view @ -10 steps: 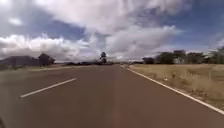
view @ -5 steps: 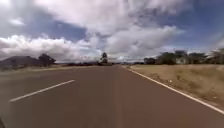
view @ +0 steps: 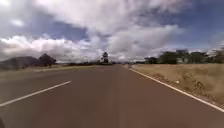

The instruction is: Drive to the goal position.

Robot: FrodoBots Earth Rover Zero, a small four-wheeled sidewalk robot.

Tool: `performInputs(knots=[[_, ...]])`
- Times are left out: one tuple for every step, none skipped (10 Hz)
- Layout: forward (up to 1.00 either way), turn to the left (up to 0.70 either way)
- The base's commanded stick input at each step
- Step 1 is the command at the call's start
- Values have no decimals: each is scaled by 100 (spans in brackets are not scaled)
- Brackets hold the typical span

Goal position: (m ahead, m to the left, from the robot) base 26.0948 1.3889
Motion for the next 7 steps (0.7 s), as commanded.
performInputs(knots=[[70, -35], [70, -35], [70, -35], [70, -35], [70, -35], [70, -35], [70, -35]])
